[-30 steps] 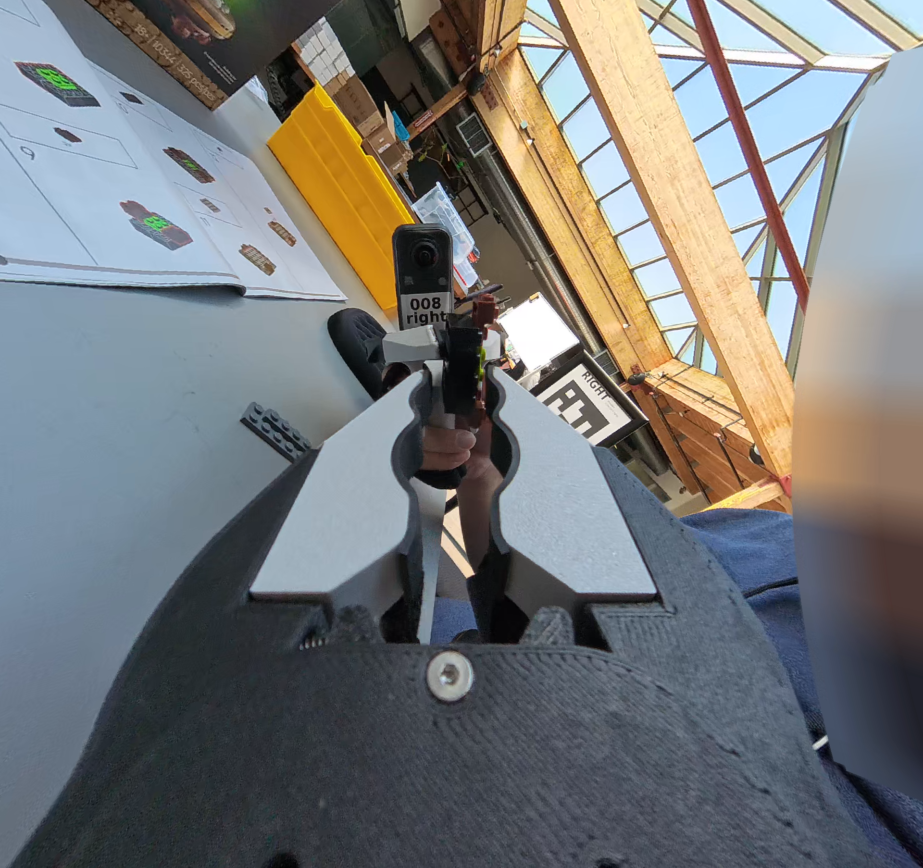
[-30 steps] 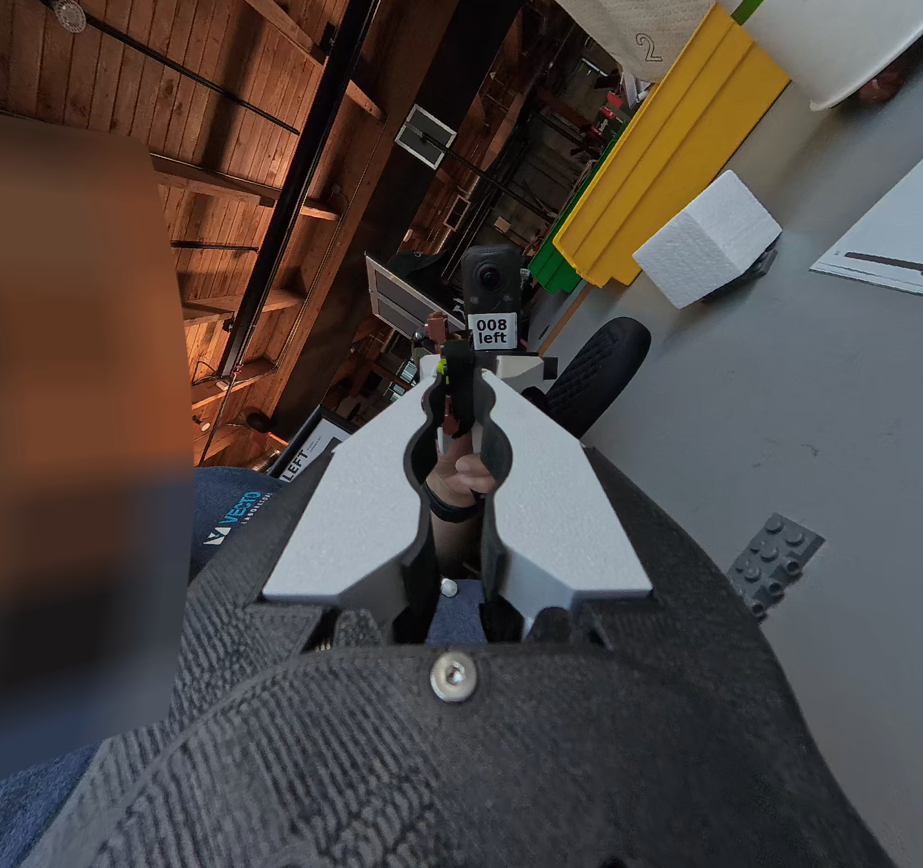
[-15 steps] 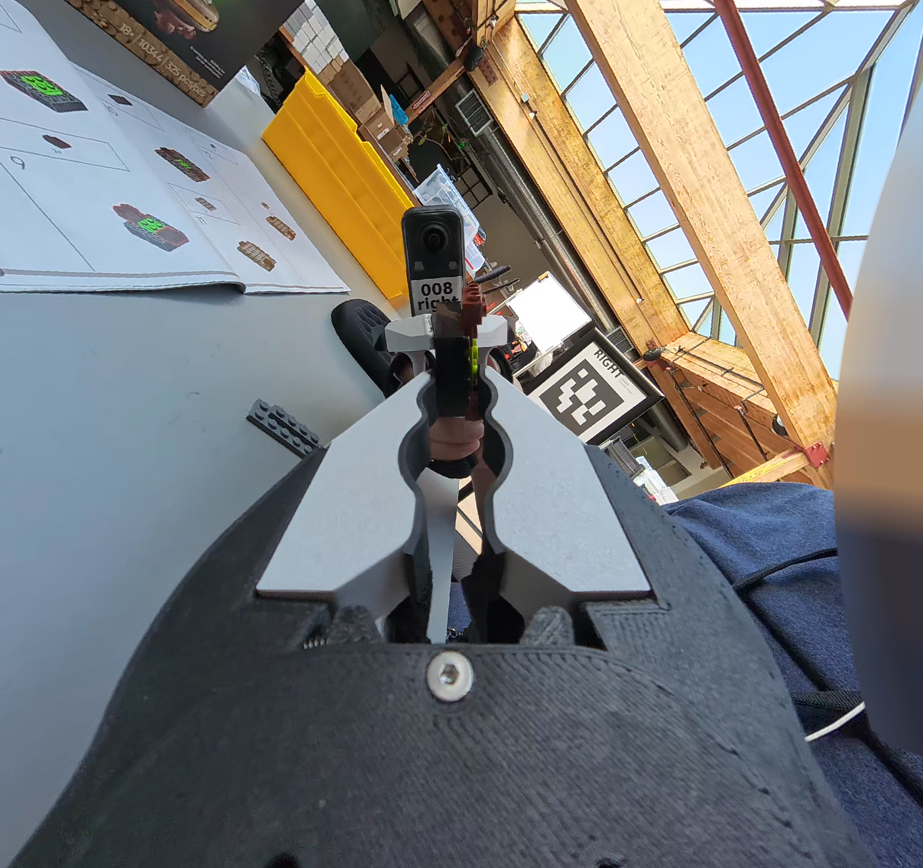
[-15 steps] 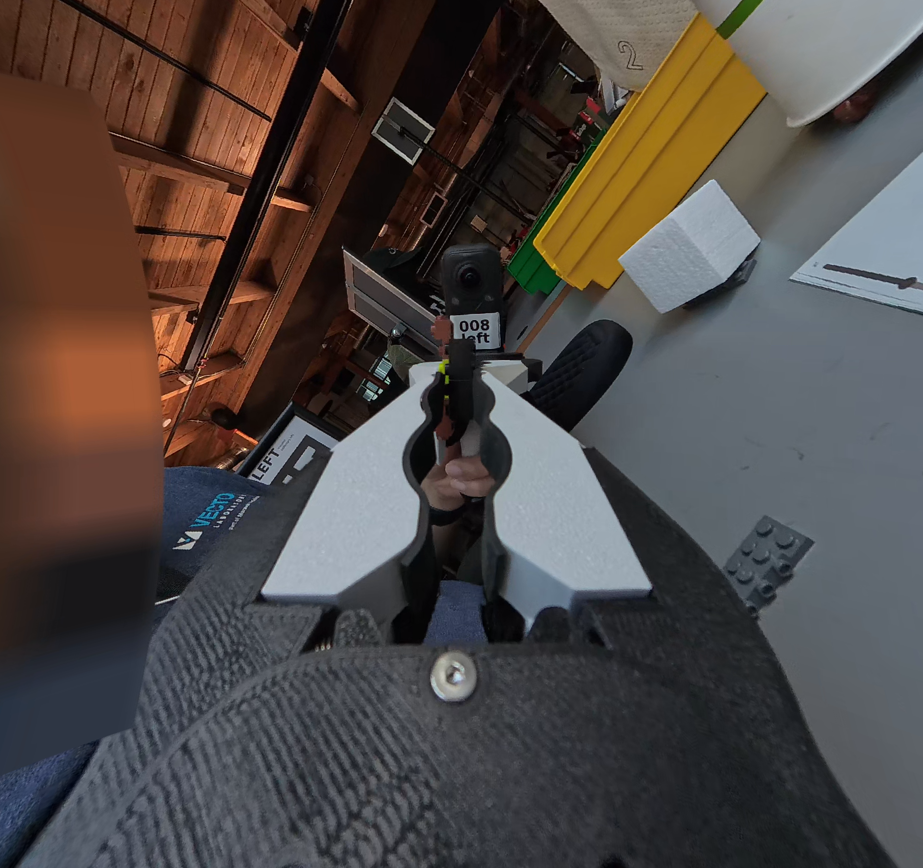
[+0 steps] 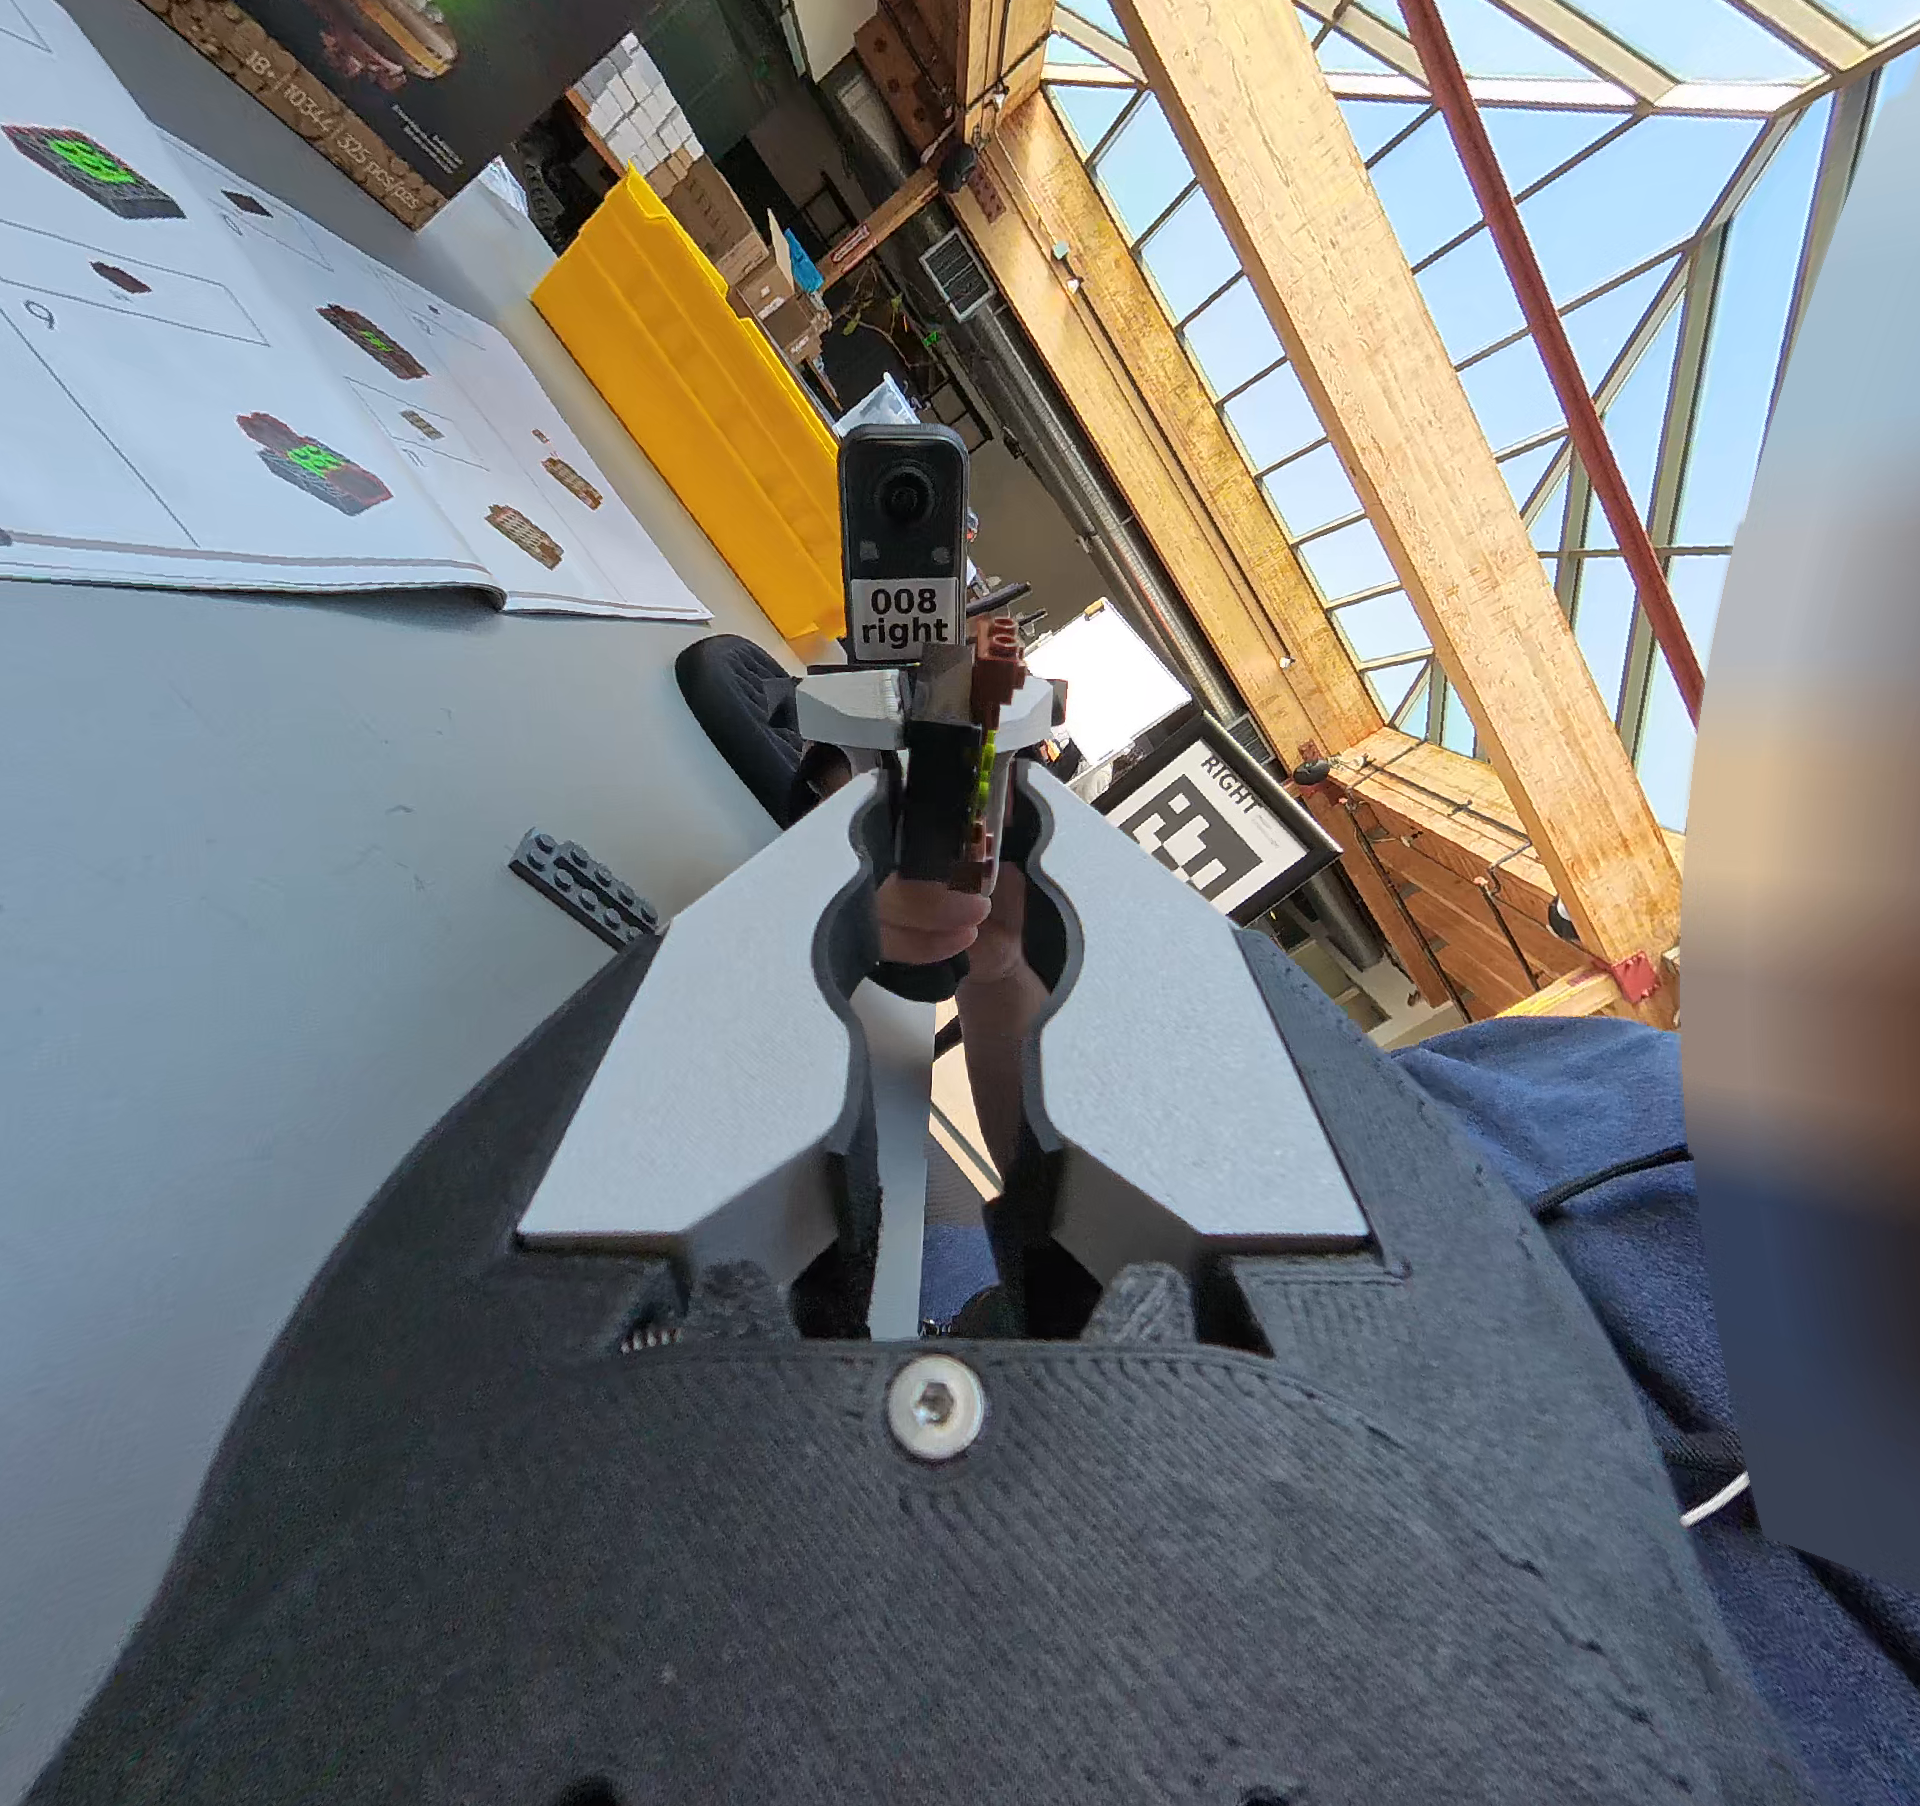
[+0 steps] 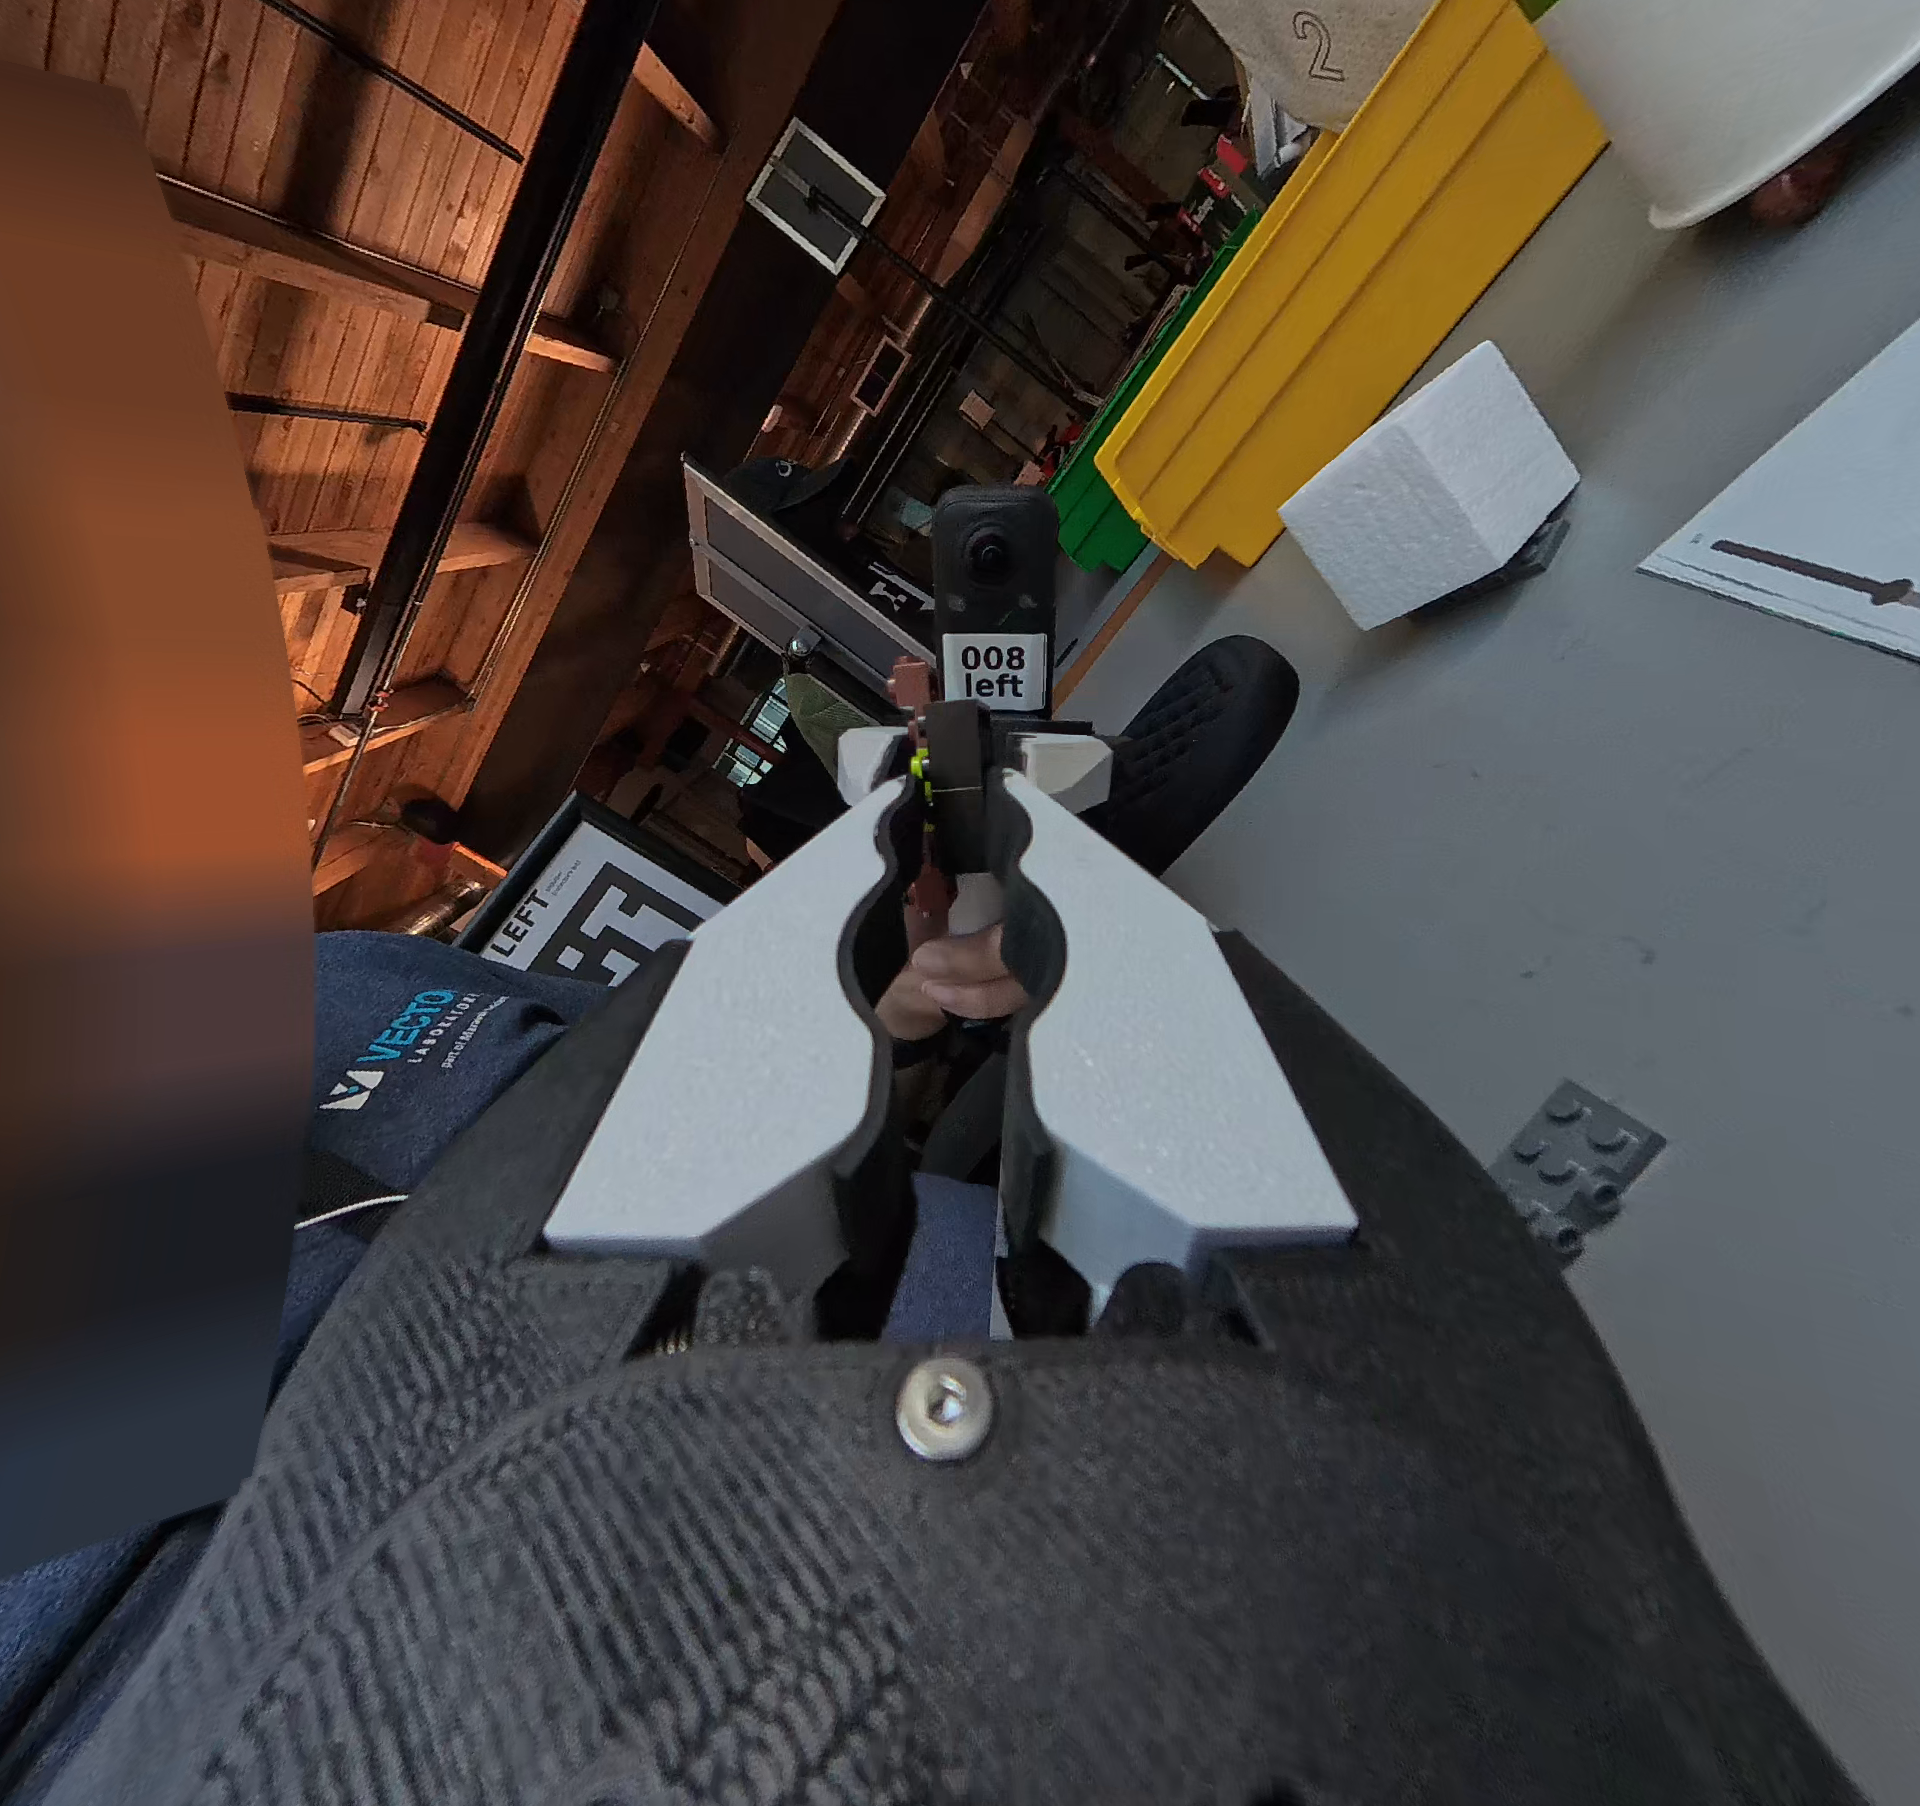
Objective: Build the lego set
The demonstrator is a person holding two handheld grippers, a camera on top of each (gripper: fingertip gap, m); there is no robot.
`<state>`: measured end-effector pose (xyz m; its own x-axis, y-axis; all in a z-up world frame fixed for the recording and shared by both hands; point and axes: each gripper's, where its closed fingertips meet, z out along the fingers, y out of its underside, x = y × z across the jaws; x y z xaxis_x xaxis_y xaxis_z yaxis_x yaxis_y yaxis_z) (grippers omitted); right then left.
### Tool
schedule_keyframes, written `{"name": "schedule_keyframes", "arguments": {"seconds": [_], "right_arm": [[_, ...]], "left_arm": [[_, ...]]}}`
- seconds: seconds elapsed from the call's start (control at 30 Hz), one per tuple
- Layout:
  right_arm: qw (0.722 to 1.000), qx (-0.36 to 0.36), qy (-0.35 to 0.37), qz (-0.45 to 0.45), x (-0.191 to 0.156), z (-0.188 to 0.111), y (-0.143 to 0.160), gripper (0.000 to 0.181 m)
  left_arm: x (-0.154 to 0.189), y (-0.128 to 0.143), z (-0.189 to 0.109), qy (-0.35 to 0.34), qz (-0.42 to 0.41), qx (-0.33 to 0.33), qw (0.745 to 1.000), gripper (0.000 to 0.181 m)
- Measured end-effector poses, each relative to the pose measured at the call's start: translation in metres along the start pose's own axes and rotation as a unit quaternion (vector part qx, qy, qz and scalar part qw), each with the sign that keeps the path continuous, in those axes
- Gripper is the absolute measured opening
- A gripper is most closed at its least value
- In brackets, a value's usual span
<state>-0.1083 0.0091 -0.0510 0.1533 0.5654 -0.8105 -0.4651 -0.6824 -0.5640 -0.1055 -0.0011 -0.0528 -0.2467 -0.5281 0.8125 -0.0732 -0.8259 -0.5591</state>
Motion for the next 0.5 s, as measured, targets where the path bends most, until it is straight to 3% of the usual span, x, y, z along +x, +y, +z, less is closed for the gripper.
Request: {"name": "schedule_keyframes", "arguments": {"seconds": [0.03, 0.1, 0.23, 0.33, 0.4, 0.47, 0.5], "right_arm": [[1.000, 0.006, 0.002, 0.001, 0.002, 0.000, -0.001, 0.010], [1.000, 0.005, -0.008, 0.010, 0.001, 0.000, -0.001, 0.011], [1.000, -0.012, 0.000, -0.010, 0.003, 0.001, 0.003, 0.014], [0.983, -0.083, 0.041, -0.158, 0.004, -0.014, 0.004, 0.042], [0.925, -0.175, 0.097, -0.322, 0.016, -0.035, 0.013, 0.061], [0.828, -0.265, 0.155, -0.469, 0.042, -0.058, 0.020, 0.067], [0.793, -0.309, 0.162, -0.499, 0.052, -0.065, 0.028, 0.068]], "left_arm": [[-0.001, -0.004, -0.001, 0.001, -0.008, 0.013, 1.000, 0.026], [-0.002, -0.005, -0.004, 0.006, -0.012, 0.019, 1.000, 0.013], [-0.005, -0.002, -0.006, 0.003, 0.000, 0.000, 1.000, 0.012], [-0.005, -0.001, -0.008, 0.005, -0.024, -0.015, 1.000, 0.012], [-0.008, 0.006, -0.010, 0.002, -0.057, -0.045, 0.997, 0.012], [-0.017, 0.013, -0.012, -0.026, -0.067, -0.070, 0.995, 0.012], [-0.020, 0.016, -0.013, -0.040, -0.067, -0.081, 0.994, 0.012]]}}
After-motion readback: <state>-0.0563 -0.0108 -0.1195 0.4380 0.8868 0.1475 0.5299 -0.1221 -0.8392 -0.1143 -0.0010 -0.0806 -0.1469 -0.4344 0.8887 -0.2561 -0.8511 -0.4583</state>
